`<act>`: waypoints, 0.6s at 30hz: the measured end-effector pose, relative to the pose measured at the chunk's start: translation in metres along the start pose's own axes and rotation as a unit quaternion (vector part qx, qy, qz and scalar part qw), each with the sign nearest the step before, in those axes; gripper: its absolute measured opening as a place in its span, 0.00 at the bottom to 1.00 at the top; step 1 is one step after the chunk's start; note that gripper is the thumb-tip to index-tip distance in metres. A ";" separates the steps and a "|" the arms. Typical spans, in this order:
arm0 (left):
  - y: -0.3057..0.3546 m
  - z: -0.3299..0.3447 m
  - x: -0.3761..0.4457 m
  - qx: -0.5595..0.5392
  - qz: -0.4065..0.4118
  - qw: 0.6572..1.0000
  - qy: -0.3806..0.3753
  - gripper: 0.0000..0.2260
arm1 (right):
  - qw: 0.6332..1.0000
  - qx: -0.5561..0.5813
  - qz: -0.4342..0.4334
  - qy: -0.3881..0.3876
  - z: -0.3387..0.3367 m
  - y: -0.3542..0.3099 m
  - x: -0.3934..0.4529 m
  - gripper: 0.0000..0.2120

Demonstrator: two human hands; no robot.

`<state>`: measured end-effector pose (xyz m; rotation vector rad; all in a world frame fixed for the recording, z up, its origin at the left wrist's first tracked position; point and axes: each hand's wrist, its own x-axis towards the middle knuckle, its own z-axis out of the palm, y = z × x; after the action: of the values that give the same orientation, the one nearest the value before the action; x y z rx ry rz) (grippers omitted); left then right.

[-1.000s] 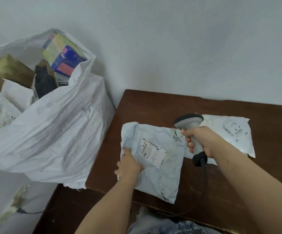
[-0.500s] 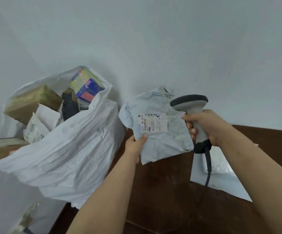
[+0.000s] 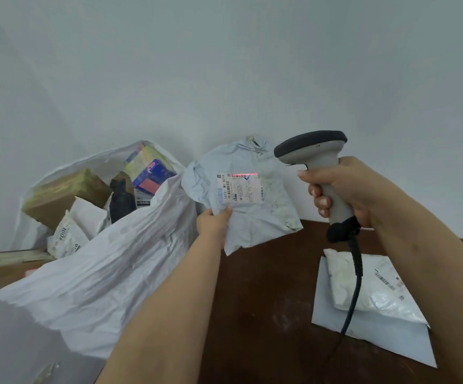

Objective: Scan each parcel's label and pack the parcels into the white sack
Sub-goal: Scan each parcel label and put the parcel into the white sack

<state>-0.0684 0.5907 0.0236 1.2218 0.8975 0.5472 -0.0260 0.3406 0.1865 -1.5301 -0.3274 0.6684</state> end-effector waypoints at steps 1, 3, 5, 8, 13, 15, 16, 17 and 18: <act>0.001 0.001 0.001 0.000 0.004 1.000 0.002 0.08 | 1.000 0.001 -0.006 0.000 -0.001 -0.002 -0.001 0.06; 0.003 0.003 0.003 -0.002 0.011 1.000 0.001 0.08 | 1.000 0.003 -0.012 0.002 -0.004 -0.006 -0.003 0.07; 0.003 0.004 0.005 0.004 0.011 1.000 0.003 0.08 | 1.000 0.001 -0.014 0.008 -0.007 -0.007 -0.005 0.07; 0.004 0.006 0.007 0.018 0.012 1.000 0.013 0.07 | 1.000 0.002 -0.014 0.013 -0.010 -0.008 -0.005 0.07; 0.006 0.007 0.008 0.023 0.019 0.999 0.021 0.07 | 1.000 0.018 -0.012 0.016 -0.011 -0.008 -0.005 0.07; 0.006 0.006 0.007 0.022 0.021 0.999 0.025 0.09 | 1.000 0.019 -0.011 0.016 -0.010 -0.008 -0.005 0.07; 0.006 0.006 0.008 0.021 0.022 0.999 0.025 0.11 | 1.000 0.020 -0.012 0.015 -0.010 -0.009 -0.005 0.07; 0.006 0.005 0.009 0.019 0.022 0.999 0.025 0.12 | 1.000 0.020 -0.012 0.015 -0.009 -0.009 -0.005 0.07; 0.007 0.004 0.008 0.018 0.024 0.999 0.022 0.13 | 1.000 0.019 -0.012 0.014 -0.008 -0.010 -0.005 0.07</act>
<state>-0.0597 0.5963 0.0284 1.2709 0.9211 0.6005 -0.0234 0.3320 0.1968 -1.4955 -0.3096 0.6297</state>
